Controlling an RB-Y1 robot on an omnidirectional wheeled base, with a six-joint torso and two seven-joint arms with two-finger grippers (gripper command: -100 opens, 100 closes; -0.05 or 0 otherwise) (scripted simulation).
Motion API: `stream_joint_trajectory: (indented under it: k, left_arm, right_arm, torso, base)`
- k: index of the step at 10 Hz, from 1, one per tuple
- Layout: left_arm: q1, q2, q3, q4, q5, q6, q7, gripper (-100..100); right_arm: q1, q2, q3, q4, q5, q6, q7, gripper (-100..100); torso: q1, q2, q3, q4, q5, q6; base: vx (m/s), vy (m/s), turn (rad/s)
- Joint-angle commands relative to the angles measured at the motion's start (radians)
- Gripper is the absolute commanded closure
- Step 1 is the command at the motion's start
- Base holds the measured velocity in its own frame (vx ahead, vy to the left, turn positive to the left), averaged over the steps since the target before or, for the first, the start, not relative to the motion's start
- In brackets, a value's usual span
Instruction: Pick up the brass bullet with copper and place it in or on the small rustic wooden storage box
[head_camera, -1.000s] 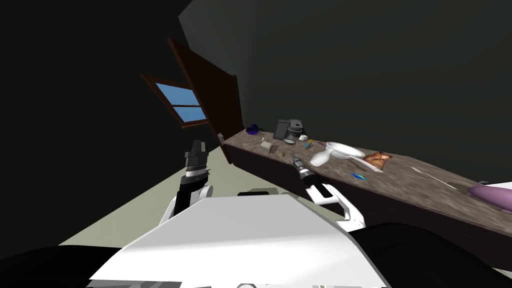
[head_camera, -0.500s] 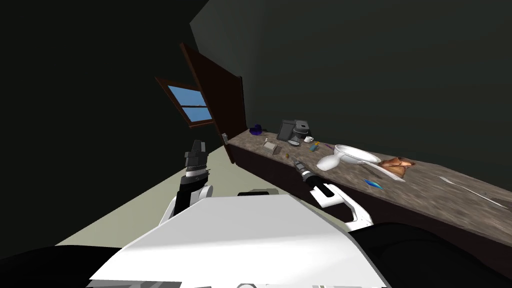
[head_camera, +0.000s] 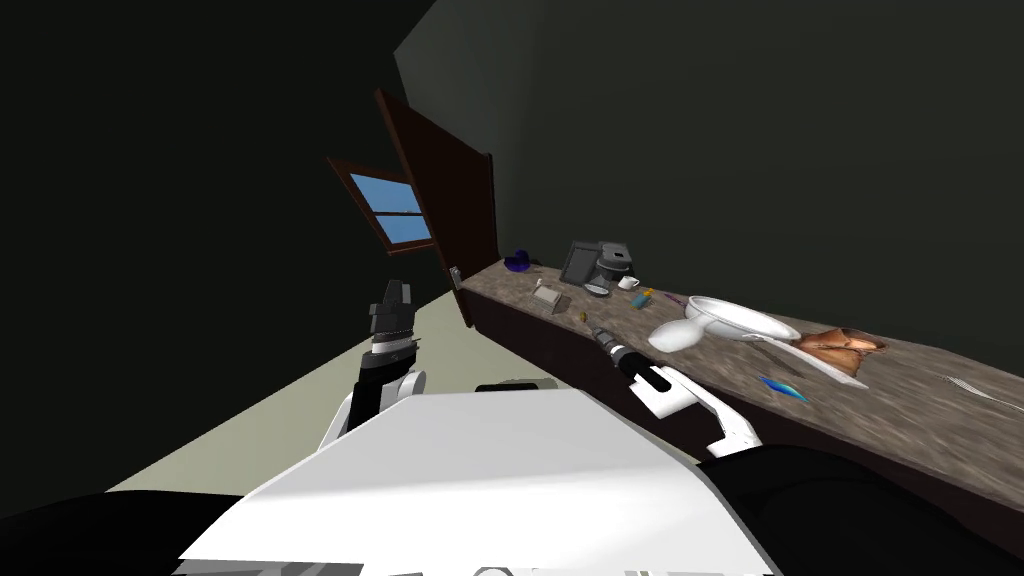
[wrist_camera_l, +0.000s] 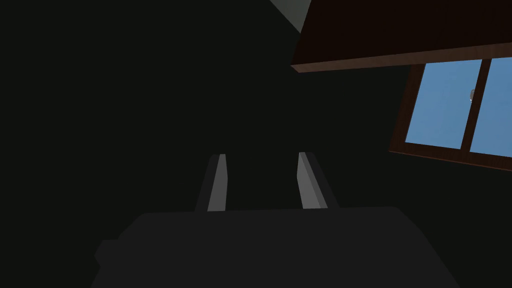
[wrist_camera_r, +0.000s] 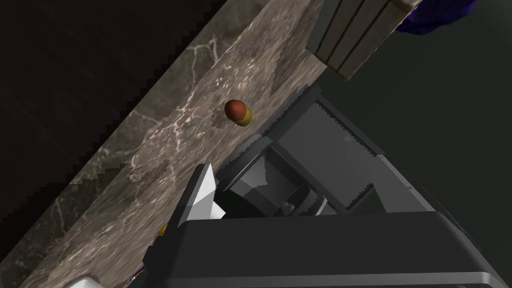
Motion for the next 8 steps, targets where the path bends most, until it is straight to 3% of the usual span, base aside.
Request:
stream_joint_trajectory:
  k: [1, 8]
  left_arm:
    - [0.0, 0.0, 0.0, 0.0, 0.0, 0.0, 0.0, 0]
    - [0.0, 0.0, 0.0, 0.0, 0.0, 0.0, 0.0, 0]
  right_arm:
    - [0.005, -0.05, 0.019, 0.019, 0.003, 0.031, 0.005, -100]
    - [0.026, -0.224, 0.073, 0.101, -0.006, 0.083, 0.018, -100]
  torso:
    - [0.0, 0.0, 0.0, 0.0, 0.0, 0.0]
    - [-0.001, 0.0, 0.0, 0.0, 0.0, 0.0]
  base:
    - [0.079, 0.033, 0.072]
    - [0.081, 0.025, 0.045]
